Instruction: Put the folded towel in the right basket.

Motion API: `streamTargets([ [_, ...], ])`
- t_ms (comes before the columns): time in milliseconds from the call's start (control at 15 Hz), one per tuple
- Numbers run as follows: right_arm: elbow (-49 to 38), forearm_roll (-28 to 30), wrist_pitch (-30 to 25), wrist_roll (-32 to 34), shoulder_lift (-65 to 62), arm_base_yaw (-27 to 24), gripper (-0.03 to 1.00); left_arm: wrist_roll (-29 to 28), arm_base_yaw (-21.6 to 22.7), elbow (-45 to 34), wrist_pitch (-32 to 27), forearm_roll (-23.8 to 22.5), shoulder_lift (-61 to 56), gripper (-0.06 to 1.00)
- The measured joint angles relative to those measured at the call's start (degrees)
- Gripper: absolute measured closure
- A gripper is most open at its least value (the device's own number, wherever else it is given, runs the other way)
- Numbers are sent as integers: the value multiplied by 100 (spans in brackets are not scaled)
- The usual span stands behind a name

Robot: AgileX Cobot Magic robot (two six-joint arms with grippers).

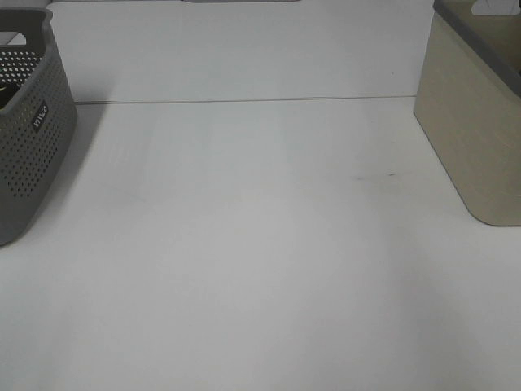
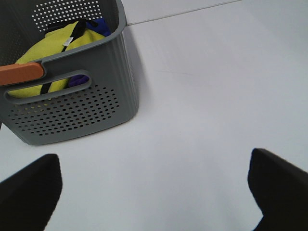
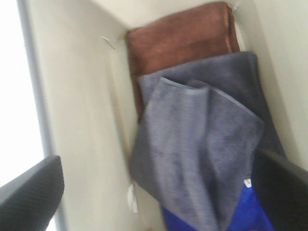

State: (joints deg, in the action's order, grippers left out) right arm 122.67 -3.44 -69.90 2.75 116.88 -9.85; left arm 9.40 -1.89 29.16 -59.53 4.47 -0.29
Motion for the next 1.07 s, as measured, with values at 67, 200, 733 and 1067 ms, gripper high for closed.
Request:
streamTargets([
  [67, 0, -29, 0, 0, -109, 126, -2, 0, 0, 0, 0, 0, 0, -4],
  [200, 0, -74, 0, -11, -298, 407, -2, 0, 0, 0, 0, 0, 0, -4],
  [733, -751, -80, 6, -109, -1490, 1656, -2, 0, 0, 0, 0, 0, 0, -4],
  [1067, -3048, 6, 17, -109, -3071, 1656, -2, 0, 0, 0, 0, 0, 0, -4],
])
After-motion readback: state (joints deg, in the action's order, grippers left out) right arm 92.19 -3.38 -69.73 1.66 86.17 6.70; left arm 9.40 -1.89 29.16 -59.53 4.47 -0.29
